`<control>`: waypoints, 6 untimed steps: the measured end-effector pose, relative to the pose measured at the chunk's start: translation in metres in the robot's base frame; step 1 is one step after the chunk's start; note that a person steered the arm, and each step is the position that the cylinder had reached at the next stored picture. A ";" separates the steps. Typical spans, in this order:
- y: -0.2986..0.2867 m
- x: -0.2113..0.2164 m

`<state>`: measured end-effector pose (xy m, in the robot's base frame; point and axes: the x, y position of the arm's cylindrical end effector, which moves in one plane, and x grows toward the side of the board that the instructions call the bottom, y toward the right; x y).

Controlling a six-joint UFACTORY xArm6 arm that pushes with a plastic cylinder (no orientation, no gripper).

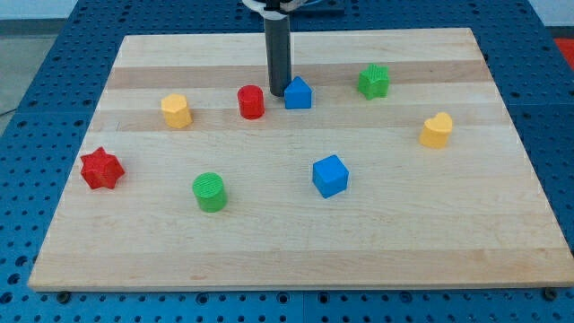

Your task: Slide the blue triangle a bit down

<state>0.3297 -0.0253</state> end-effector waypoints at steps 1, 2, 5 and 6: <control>0.023 -0.031; 0.048 -0.037; 0.049 -0.016; 0.049 -0.003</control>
